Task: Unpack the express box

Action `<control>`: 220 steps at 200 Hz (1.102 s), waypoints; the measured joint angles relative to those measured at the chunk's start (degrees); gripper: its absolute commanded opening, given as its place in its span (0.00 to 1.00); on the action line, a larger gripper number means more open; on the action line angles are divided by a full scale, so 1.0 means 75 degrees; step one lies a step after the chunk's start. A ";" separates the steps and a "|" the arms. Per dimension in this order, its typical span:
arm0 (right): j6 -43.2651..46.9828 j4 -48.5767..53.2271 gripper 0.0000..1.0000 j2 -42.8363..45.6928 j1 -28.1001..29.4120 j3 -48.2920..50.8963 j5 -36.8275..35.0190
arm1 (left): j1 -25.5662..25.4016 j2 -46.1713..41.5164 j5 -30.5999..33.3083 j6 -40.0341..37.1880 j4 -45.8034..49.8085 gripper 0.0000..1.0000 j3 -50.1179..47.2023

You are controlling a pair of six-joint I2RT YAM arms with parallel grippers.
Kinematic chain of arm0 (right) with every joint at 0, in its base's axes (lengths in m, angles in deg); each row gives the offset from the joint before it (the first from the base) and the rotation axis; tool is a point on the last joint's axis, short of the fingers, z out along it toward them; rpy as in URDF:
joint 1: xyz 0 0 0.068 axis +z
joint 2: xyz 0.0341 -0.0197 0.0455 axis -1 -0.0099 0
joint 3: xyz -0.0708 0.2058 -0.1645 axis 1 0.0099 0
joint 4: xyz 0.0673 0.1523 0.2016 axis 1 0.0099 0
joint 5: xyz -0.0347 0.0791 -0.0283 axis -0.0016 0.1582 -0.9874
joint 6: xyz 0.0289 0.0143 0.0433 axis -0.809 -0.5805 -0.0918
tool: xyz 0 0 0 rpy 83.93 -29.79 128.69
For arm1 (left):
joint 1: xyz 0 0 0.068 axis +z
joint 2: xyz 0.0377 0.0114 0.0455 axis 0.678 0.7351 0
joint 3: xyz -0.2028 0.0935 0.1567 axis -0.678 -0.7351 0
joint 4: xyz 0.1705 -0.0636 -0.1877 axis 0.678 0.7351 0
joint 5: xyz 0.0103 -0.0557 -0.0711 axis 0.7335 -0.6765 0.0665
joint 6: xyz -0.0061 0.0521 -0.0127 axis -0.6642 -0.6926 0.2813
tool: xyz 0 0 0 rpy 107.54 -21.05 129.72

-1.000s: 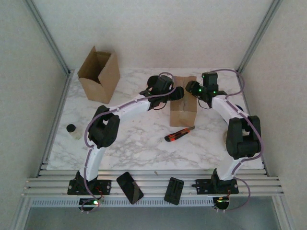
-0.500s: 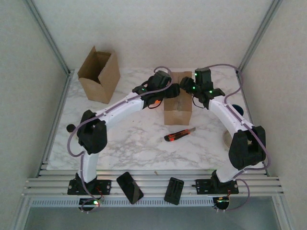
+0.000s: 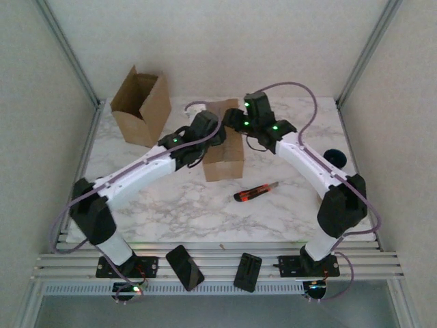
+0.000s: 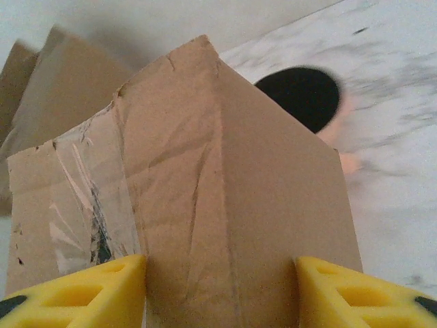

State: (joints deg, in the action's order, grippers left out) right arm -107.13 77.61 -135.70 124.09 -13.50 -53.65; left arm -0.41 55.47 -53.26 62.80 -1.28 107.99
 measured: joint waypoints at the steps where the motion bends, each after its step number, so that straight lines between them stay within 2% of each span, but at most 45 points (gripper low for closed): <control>1: 0.0006 0.0012 0.56 -0.0015 0.0015 -0.0020 0.0015 | 0.0000 -0.0032 0.0029 0.0009 0.0003 0.72 -0.0035; 16: 0.0082 0.0175 0.56 -0.0443 0.0338 -0.0501 0.0294 | -0.0064 -0.0752 0.0510 0.0233 -0.0061 0.72 -0.0839; 23: 0.0114 0.0201 0.56 -0.0694 0.0481 -0.0723 0.0399 | -0.0140 -0.1043 0.0475 0.0256 -0.0122 0.72 -0.1145; 48: 0.0618 0.0656 0.56 -0.1644 0.0886 -0.1306 0.0918 | -0.0737 -0.1804 0.0991 0.0256 -0.0152 0.72 -0.2197; 92: 0.0970 0.0772 0.56 -0.2681 0.1198 -0.1612 0.1419 | -0.0909 -0.1708 0.0994 0.0778 -0.0513 0.72 -0.3861; 118: 0.1075 0.0758 0.60 -0.2681 0.1209 -0.1658 0.1180 | -0.0973 -0.1699 0.1096 0.0985 -0.1078 0.73 -0.4057; 145: 0.1137 0.0810 0.81 -0.2681 0.1209 -0.1763 0.1032 | -0.1043 -0.1684 0.1093 0.0994 -0.1396 0.81 -0.4095; 186: 0.1343 0.1411 0.99 -0.2634 0.1209 -0.2358 0.1023 | -0.1437 -0.1842 0.0603 0.0889 -0.1046 0.95 -0.3786; 220: 0.1647 0.1408 0.99 -0.1891 0.0979 -0.2436 0.1008 | -0.1813 -0.2273 -0.0044 0.0522 -0.0256 1.00 -0.2806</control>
State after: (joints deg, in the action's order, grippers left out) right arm -94.78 88.16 -149.88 131.43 -31.78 -46.09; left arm -14.00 38.42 -53.59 66.71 -3.20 86.95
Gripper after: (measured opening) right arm 0.990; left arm 0.991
